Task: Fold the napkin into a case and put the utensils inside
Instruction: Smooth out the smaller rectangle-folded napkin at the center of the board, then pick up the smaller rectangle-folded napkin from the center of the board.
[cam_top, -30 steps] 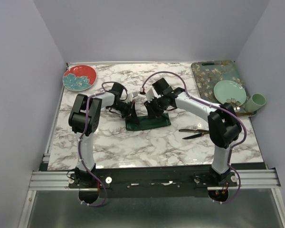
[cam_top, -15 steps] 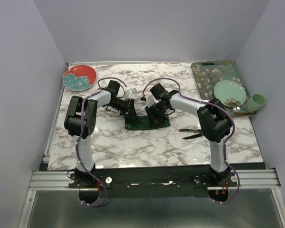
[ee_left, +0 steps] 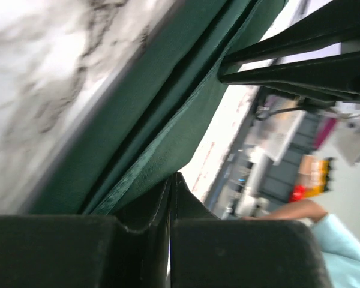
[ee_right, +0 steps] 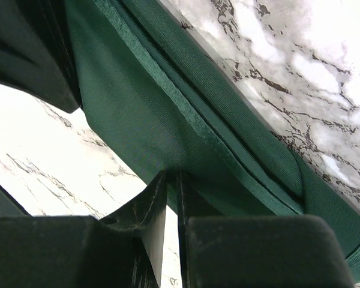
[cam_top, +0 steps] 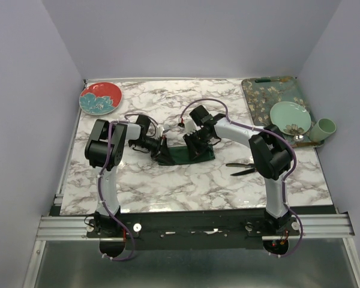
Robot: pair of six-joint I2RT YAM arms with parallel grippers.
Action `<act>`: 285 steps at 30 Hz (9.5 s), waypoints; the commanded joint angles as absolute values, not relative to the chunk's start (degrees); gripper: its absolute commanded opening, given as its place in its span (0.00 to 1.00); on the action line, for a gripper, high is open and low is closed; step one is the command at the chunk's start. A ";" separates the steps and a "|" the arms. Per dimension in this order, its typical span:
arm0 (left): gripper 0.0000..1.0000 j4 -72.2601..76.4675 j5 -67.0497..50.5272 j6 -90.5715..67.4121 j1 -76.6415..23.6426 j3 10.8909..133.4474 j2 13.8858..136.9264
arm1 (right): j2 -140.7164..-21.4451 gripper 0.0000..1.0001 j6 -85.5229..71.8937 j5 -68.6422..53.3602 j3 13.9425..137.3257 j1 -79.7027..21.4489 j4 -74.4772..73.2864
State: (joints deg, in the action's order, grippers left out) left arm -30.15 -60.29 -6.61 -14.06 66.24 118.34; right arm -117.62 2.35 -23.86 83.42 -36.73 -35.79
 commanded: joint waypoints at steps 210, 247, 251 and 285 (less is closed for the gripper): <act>0.46 -3.93 -55.66 -25.43 -17.67 66.71 105.41 | -106.98 0.27 -2.47 -36.56 76.64 -17.58 -31.99; 0.92 -20.21 -39.02 4.31 -4.92 61.26 78.66 | -133.68 0.64 35.07 -48.87 116.98 -22.41 -63.54; 0.91 -20.74 -39.11 4.75 -4.92 61.79 79.36 | -135.00 0.64 35.16 -48.25 117.25 -23.03 -63.72; 0.91 -21.01 -41.04 4.04 -4.66 62.14 81.12 | -144.05 0.58 34.19 -44.74 123.31 -24.96 -70.93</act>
